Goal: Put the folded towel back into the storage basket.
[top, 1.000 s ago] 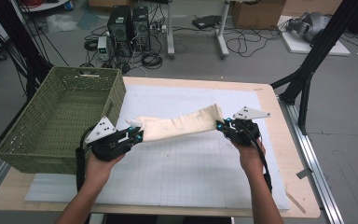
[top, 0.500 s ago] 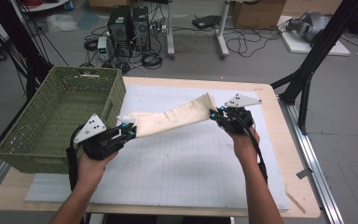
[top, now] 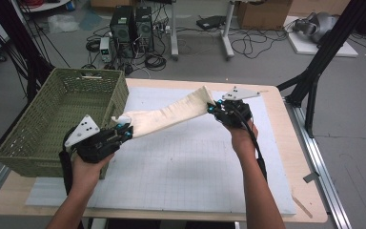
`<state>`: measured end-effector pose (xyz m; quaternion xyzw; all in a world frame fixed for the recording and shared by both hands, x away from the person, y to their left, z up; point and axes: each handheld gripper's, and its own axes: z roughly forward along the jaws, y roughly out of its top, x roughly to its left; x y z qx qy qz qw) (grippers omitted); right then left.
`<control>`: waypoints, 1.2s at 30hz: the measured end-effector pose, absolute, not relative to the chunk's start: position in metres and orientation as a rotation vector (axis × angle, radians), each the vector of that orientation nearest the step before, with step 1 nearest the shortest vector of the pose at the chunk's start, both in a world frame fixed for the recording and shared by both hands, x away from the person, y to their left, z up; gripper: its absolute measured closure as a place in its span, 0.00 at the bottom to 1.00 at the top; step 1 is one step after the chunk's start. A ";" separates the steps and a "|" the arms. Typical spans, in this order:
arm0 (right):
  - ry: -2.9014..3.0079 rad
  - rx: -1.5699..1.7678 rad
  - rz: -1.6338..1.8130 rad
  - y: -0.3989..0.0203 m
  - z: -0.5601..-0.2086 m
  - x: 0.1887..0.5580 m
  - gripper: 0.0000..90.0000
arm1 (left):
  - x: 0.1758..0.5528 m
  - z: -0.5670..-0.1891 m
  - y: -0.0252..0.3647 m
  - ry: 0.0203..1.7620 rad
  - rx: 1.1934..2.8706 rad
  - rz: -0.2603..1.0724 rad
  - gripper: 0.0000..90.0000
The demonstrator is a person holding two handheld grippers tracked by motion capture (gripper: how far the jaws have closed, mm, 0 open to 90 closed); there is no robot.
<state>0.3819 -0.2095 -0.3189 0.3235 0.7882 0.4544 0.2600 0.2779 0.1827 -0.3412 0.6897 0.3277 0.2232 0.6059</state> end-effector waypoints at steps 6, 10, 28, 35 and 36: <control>2.127 0.868 1.231 -0.199 -0.312 0.391 0.89 | 0.273 -0.334 0.185 0.750 1.588 0.536 0.89; 2.122 0.855 1.248 -0.190 -0.303 0.399 0.89 | 0.271 -0.330 0.191 0.755 1.571 0.553 0.89; 2.126 0.747 1.246 -0.130 -0.278 0.431 0.89 | 0.262 -0.324 0.222 0.810 1.517 0.619 0.89; 2.132 0.725 1.256 -0.110 -0.275 0.443 0.89 | 0.259 -0.323 0.230 0.824 1.510 0.640 0.89; 2.135 0.728 1.262 -0.107 -0.274 0.445 0.89 | 0.259 -0.323 0.231 0.826 1.509 0.641 0.89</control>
